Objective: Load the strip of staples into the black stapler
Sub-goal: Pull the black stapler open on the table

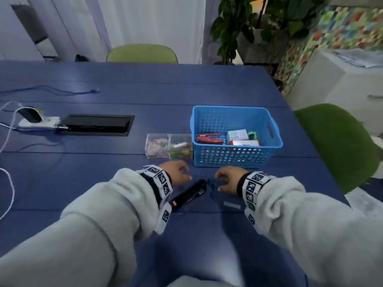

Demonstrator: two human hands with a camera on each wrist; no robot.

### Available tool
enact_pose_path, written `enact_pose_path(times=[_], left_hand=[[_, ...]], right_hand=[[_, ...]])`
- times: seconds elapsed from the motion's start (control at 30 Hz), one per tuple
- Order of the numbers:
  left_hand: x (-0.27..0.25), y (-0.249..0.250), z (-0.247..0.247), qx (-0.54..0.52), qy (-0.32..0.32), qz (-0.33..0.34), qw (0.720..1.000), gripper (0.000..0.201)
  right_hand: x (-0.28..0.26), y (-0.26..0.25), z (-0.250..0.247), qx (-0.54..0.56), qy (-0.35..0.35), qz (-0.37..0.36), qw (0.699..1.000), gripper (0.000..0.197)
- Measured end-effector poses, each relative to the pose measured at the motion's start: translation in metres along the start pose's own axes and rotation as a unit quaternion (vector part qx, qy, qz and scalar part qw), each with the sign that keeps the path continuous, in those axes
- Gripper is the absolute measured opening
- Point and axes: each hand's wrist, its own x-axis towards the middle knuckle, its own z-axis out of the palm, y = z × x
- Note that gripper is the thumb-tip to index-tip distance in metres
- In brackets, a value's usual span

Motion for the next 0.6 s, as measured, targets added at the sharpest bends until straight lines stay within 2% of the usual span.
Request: enact_pose_path(times=[0.1,0.2,0.43,0.6], left_hand=[[0.009,0.001,0.016,0.02,-0.054,-0.019,0.998,0.048],[0.012,0.003,0.031,0.039,-0.086,-0.017,0.995,0.051],[0.01,0.008,0.037,0.07,-0.107,0.008,0.992,0.039],[0.005,0.009,0.033,0.064,-0.088,0.03,0.994,0.023]], right_hand=[[0.016,-0.001,0.01,-0.016,-0.028,0.008,0.999,0.05],[0.029,-0.004,0.022,-0.035,-0.062,0.005,0.997,0.055],[0.05,-0.017,0.035,-0.052,-0.08,-0.022,0.995,0.046],[0.054,-0.015,0.036,-0.079,-0.084,-0.036,0.993,0.043]])
